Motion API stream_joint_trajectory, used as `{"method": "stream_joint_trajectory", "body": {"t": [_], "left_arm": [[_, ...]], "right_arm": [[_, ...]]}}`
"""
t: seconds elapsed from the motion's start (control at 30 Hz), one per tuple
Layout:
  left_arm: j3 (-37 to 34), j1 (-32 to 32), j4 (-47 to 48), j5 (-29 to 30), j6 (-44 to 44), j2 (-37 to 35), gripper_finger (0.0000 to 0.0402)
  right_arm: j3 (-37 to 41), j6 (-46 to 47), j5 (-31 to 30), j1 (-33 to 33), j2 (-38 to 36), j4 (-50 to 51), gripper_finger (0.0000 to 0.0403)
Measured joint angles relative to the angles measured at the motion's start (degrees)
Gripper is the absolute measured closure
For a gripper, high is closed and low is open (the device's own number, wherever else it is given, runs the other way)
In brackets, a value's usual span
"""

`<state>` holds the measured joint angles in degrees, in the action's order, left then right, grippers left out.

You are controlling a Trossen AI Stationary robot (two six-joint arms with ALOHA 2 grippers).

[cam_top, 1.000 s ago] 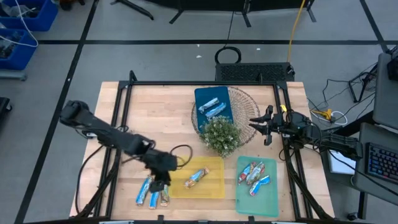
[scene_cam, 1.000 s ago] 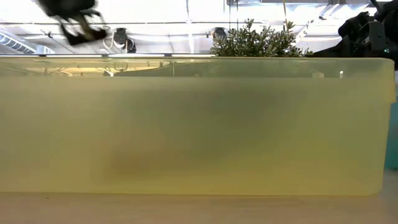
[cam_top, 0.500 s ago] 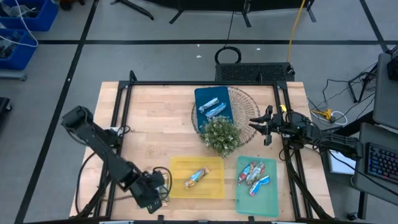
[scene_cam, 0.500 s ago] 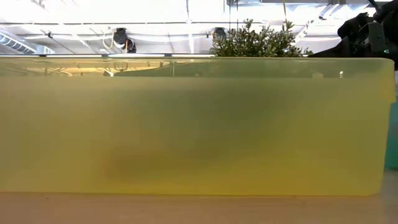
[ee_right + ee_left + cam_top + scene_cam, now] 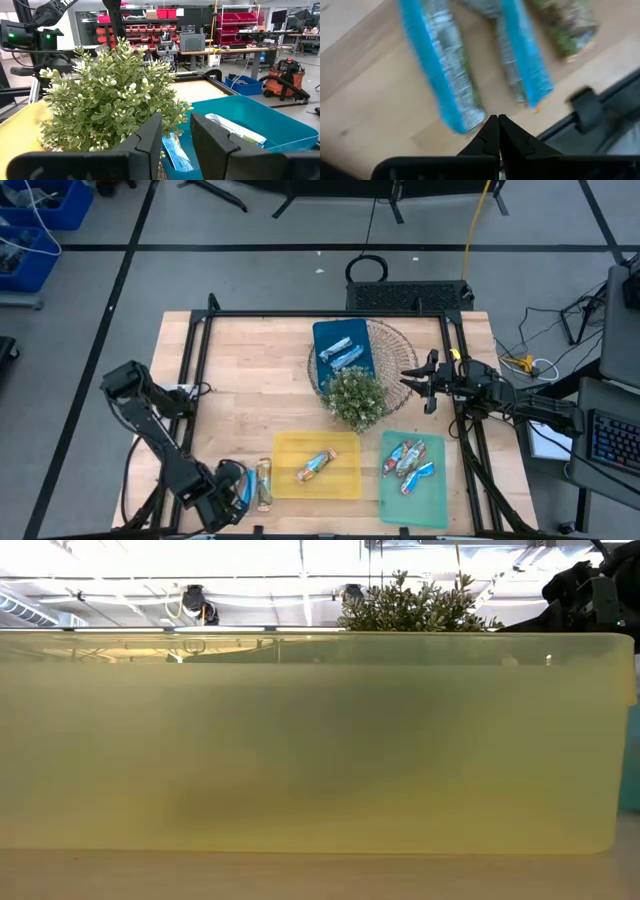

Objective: Pick and place Granola Bars by type
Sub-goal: Put the yellow granola bar into the yellow bin

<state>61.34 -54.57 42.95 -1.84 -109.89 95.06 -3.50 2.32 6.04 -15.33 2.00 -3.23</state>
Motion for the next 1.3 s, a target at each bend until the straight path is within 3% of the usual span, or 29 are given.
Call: {"method": "stream_joint_trajectory", "body": {"t": [0.27,0.6,0.87,0.93,1.13,1.3], "left_arm": [[-0.62,-3.43,4.80,0.59,-10.05,-0.02,0.0399],[-8.07,-2.19,-6.08,0.64,-8.49,-0.02,0.0399],[-13.13,-0.62,-4.95,0.88,-10.43,-0.47,0.0398],[-13.25,0.20,-1.95,2.90,-10.19,-0.51,0.0398],[-14.14,3.18,12.86,16.18,-10.67,-0.04,0.0399],[-14.09,6.91,14.09,16.49,-6.14,-0.17,0.0398]], "right_arm": [[-0.01,-0.01,0.00,0.00,0.00,0.01,0.0309],[0.00,0.01,0.00,0.00,0.00,0.01,0.0309],[-0.01,0.00,0.00,0.01,0.00,0.01,0.0309],[-0.01,0.01,0.00,0.02,0.00,0.02,0.0309],[-0.01,-0.01,0.00,0.02,0.00,0.01,0.0309],[0.01,0.00,0.02,0.02,0.00,0.03,0.0309]]}}
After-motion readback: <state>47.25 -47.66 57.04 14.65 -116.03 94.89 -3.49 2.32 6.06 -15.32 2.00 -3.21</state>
